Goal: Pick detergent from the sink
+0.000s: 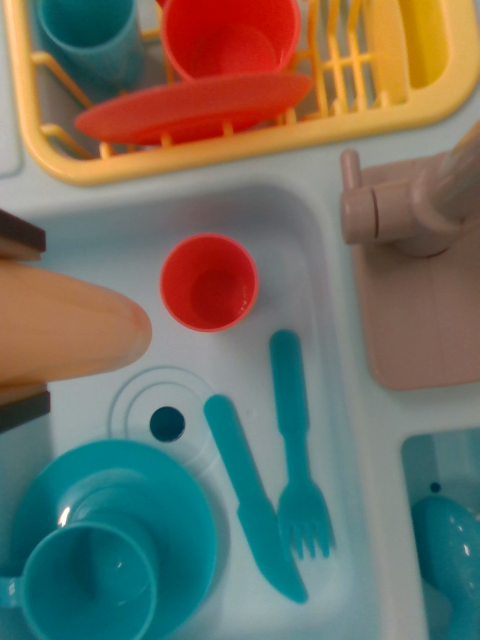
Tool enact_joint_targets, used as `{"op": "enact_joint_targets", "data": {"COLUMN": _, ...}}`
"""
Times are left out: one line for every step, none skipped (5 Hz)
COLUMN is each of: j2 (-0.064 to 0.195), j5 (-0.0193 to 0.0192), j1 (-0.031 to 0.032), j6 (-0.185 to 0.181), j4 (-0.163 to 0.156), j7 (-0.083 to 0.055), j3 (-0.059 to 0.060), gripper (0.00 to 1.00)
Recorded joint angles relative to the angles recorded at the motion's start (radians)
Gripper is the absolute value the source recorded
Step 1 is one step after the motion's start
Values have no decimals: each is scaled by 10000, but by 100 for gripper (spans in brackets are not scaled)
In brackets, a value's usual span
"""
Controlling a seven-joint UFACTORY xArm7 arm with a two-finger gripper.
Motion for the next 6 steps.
{"op": "enact_joint_targets", "data": {"j2": 0, "j5": 0, "j1": 0, "j6": 0, "j4": 0, "j7": 0, "j3": 0, "gripper": 100}}
{"op": "enact_joint_targets", "data": {"j2": -143, "j5": -21, "j1": -1, "j6": 436, "j4": 293, "j7": 27, "j3": 2, "gripper": 100}}
{"op": "enact_joint_targets", "data": {"j2": -143, "j5": -21, "j1": -1, "j6": 436, "j4": 293, "j7": 27, "j3": 2, "gripper": 100}}
{"op": "enact_joint_targets", "data": {"j2": -288, "j5": -42, "j1": -1, "j6": 875, "j4": 589, "j7": 54, "j3": 4, "gripper": 100}}
{"op": "enact_joint_targets", "data": {"j2": -288, "j5": -42, "j1": -1, "j6": 875, "j4": 589, "j7": 54, "j3": 4, "gripper": 100}}
{"op": "enact_joint_targets", "data": {"j2": -424, "j5": -62, "j1": -2, "j6": 1287, "j4": 866, "j7": 80, "j3": 6, "gripper": 100}}
